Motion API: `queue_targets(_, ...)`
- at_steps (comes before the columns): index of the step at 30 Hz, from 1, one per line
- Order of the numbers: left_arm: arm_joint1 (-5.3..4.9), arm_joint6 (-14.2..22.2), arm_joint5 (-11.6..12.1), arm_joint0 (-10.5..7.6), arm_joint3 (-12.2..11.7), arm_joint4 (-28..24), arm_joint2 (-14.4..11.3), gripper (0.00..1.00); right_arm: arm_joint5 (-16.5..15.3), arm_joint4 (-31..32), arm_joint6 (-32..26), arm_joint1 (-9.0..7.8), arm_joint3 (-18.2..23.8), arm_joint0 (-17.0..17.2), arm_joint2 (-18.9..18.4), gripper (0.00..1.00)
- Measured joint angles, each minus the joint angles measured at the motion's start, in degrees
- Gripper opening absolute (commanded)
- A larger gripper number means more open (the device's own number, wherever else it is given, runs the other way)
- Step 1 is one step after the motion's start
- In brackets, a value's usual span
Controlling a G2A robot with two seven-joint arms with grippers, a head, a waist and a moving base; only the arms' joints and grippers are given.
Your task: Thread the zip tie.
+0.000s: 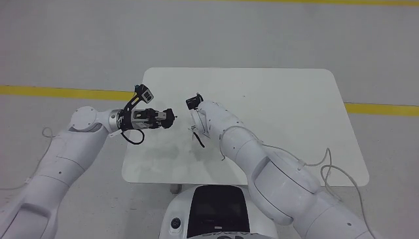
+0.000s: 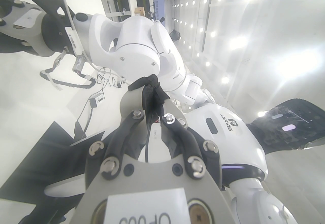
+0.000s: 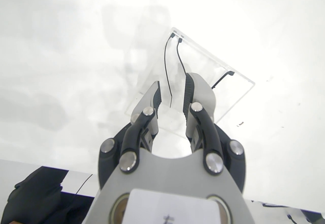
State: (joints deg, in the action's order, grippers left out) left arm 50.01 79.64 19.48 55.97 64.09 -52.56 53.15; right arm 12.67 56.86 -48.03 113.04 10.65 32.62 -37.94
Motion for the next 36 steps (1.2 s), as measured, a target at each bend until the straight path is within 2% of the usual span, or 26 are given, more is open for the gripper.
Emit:
queue_targets(14, 0.0, 0.0, 0.0, 0.0, 0.0, 0.0, 0.0, 0.0, -1.6, 1.1, -0.3, 0.44, -0.5, 0.2, 0.3, 0.16)
queue_targets(36, 0.0, 0.0, 0.0, 0.0, 0.0, 0.0, 0.0, 0.0, -0.8, 0.6, 1.2, 0.47, -1.0, 0.2, -0.7, 0.17)
